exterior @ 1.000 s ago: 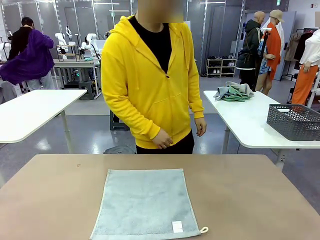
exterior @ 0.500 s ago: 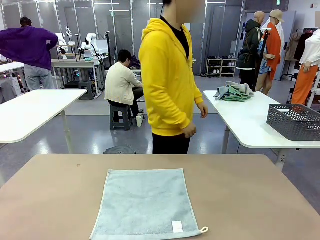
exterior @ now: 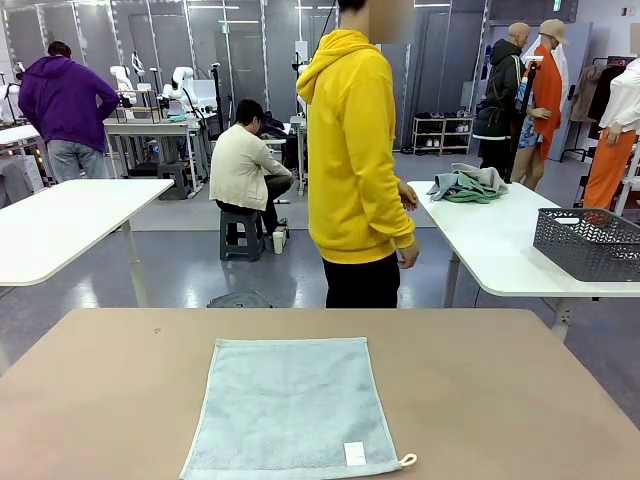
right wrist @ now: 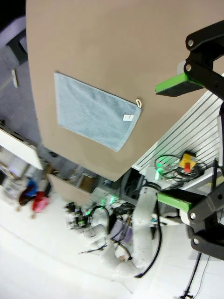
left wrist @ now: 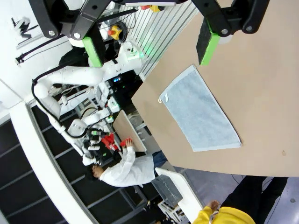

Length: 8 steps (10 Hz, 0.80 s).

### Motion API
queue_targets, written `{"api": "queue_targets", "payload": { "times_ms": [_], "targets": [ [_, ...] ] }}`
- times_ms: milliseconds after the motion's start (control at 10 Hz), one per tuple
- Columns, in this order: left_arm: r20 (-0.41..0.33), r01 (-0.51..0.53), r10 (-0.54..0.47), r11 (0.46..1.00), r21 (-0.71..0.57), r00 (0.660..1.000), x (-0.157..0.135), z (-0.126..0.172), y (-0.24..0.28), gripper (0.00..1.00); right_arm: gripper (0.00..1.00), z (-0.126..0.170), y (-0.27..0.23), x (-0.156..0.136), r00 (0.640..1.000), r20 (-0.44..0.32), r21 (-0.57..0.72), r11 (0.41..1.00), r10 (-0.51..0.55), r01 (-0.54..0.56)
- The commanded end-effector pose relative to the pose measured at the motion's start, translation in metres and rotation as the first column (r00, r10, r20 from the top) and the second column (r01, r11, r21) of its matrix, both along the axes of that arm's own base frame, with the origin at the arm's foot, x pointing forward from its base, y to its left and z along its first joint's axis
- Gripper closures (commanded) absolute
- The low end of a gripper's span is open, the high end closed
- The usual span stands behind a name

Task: Fold the towels and place them in the basket.
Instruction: When a person lays out a Towel with hook on the table, fold it in half twice.

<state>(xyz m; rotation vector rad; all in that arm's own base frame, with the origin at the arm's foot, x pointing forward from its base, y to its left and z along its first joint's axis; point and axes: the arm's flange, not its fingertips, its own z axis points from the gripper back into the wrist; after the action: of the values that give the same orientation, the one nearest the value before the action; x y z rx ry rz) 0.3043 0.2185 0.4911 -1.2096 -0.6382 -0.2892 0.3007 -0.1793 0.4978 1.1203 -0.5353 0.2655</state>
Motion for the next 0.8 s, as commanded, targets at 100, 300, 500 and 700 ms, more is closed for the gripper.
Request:
{"api": "queue_targets", "payload": {
  "times_ms": [100, 300, 500, 700],
  "targets": [
    [0.163, 0.139, -0.206, 0.927, 0.349, 0.965, 0.001, 0.07, -0.053, 0.0, 0.0, 0.061, 0.051, 0.007, 0.937, 0.147, -0.291, 0.919, 0.318, -0.266],
    [0.186, 0.223, -0.427, 0.738, 0.637, 0.885, 0.008, 0.105, -0.118, 0.0, 0.0, 0.09, 0.109, 0.016, 0.834, 0.146, -0.48, 0.775, 0.532, -0.411],
    [0.185, 0.208, -0.617, 0.508, 0.836, 0.765, -0.003, 0.118, -0.193, 0.0, 0.0, 0.104, 0.178, 0.01, 0.699, 0.121, -0.673, 0.576, 0.705, -0.464],
    [0.118, 0.238, -0.722, 0.372, 0.897, 0.682, -0.018, 0.102, -0.253, 0.0, 0.0, 0.099, 0.235, -0.006, 0.547, 0.062, -0.801, 0.368, 0.835, -0.472]
  ]
}}
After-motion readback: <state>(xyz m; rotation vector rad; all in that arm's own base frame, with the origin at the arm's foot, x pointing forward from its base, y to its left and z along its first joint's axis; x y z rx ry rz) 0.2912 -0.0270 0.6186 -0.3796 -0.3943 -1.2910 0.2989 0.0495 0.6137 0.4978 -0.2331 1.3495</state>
